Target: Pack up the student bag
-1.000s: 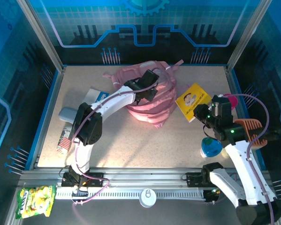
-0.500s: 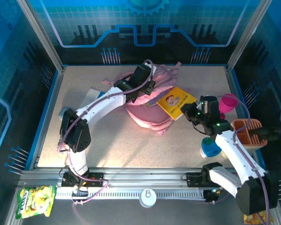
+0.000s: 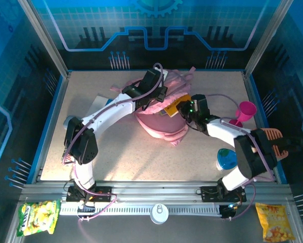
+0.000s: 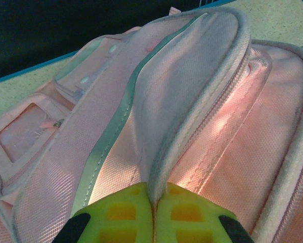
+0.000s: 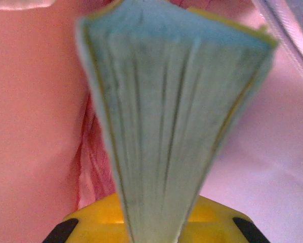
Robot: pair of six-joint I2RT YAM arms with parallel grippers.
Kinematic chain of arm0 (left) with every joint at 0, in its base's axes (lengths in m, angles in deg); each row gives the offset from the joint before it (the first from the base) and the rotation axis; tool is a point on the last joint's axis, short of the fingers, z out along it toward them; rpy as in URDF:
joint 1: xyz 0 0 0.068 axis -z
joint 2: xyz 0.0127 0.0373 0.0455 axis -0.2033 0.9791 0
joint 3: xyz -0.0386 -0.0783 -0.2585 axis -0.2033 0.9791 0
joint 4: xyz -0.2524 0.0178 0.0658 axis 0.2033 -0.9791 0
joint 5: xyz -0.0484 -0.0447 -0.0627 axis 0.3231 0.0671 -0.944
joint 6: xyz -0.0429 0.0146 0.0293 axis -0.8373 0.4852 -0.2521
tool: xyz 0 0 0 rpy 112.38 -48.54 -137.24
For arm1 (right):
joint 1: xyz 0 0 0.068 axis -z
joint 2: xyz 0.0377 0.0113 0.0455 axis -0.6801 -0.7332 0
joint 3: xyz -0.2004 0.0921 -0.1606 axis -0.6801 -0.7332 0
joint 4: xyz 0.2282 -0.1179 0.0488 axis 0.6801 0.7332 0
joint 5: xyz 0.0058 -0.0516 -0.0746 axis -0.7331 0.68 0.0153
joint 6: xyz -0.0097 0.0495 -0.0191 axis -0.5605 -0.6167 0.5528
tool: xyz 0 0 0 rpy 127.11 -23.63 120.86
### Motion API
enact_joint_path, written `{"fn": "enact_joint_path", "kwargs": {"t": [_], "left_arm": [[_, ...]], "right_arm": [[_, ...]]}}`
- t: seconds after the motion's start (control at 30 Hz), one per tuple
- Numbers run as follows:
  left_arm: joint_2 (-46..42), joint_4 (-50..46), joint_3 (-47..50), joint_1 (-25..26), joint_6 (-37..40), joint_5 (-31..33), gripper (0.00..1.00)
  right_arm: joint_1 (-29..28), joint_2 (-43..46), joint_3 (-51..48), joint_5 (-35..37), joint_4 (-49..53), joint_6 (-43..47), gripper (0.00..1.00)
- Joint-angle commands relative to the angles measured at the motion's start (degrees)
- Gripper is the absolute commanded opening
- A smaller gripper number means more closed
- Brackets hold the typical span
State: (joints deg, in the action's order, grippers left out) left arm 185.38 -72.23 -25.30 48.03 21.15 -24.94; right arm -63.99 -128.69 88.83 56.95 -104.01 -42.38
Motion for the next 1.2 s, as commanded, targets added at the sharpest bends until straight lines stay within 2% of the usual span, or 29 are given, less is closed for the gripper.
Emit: {"fn": "enact_joint_path", "kwargs": {"t": [0.0,0.13,0.23,0.37,0.53,0.67,0.73,0.9,0.97,1.03,1.17], "left_arm": [[-3.5,7.2,-2.2,-0.4,-4.2,-4.0,0.00],[-3.6,7.2,-1.9,-1.2,-5.9,-5.2,0.00],[-3.7,7.4,-1.4,-1.6,-6.5,-5.7,0.00],[-4.1,6.9,-1.0,-2.4,-7.0,-7.3,0.00],[-4.1,6.7,-0.4,-2.9,-7.6,-7.8,0.00],[-3.5,6.8,0.3,-3.4,-8.1,-7.8,0.00],[-3.1,7.1,1.0,-3.7,-8.4,-8.0,0.00],[-1.9,7.0,3.2,-4.2,-9.0,-9.6,0.00],[-1.3,6.8,4.5,-4.2,-9.4,-11.2,0.10],[-0.9,5.9,5.8,-4.2,-10.1,-13.3,0.27],[-2.6,5.1,11.1,-4.3,-12.6,-15.0,0.50]], "right_arm": [[-2.7,-4.3,6.1,8.2,-6.8,2.8,0.11],[-2.9,-11.2,9.4,4.5,-9.7,0.4,0.23],[-2.5,-15.3,11.4,-0.8,-10.5,-1.0,0.43],[-2.7,-13.9,8.2,-1.1,-11.3,-1.7,0.58],[-2.0,-5.3,2.1,0.8,-7.6,-0.5,0.69],[-1.5,3.9,-4.6,1.2,-3.9,0.4,0.72],[-1.5,9.8,-7.7,2.9,0.2,1.3,0.73],[-2.2,25.1,-11.5,11.7,18.9,4.2,0.76],[-2.3,30.4,-10.3,15.3,27.7,5.8,0.79],[-2.6,34.9,-8.7,18.3,34.1,8.6,0.80],[-2.6,39.5,-6.0,18.9,38.6,14.4,0.83]]}}
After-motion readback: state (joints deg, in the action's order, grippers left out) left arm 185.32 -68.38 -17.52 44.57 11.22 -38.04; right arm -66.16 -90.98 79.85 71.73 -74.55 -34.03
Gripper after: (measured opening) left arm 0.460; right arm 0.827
